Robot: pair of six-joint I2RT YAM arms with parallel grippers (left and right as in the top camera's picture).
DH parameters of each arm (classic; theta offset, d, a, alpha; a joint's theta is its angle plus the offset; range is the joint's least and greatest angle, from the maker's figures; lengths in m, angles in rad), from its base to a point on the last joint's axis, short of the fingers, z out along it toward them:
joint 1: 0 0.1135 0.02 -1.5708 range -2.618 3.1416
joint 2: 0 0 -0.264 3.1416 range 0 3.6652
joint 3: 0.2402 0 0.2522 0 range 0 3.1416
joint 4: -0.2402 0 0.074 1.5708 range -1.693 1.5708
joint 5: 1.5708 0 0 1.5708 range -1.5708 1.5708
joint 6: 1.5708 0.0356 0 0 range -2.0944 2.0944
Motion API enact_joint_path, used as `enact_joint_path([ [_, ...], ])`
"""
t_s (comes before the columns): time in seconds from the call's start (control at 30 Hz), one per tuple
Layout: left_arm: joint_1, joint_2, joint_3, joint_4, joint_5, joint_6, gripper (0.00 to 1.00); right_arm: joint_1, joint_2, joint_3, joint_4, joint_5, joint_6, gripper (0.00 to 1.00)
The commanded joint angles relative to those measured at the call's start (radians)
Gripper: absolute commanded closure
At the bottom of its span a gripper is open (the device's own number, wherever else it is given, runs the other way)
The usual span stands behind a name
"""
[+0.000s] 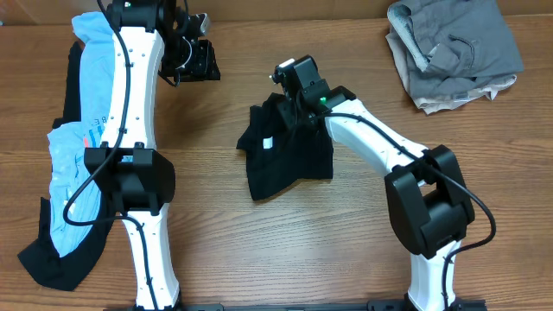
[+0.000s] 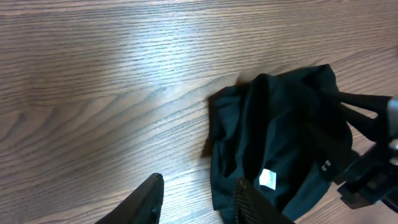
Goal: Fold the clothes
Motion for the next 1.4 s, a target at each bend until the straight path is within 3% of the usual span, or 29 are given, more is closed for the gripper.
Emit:
enact_joint_path([
  [0.0,-0.007,-0.004,0.023,0.002,-0.007,0.020,0.61,0.006,0.013,0.002,0.017,-0.053,-0.033,0.50],
  [0.13,-0.007,-0.004,0.023,0.002,-0.007,0.020,0.61,0.011,0.013,0.002,0.045,-0.053,-0.033,0.46],
  [0.5,-0.007,-0.004,0.023,0.004,-0.008,0.020,0.61,0.012,0.047,0.002,0.129,-0.053,-0.040,0.49],
  [0.73,-0.007,-0.004,0.023,0.007,-0.023,0.019,0.60,0.013,0.066,0.003,0.148,-0.053,-0.055,0.63],
  [1.0,-0.007,-0.004,0.023,0.015,-0.026,0.019,0.61,0.021,0.066,0.012,0.177,-0.053,-0.050,0.96],
  [1.37,-0.006,-0.004,0.023,0.033,-0.026,0.019,0.61,0.172,0.066,0.204,0.046,-0.053,-0.015,0.96],
])
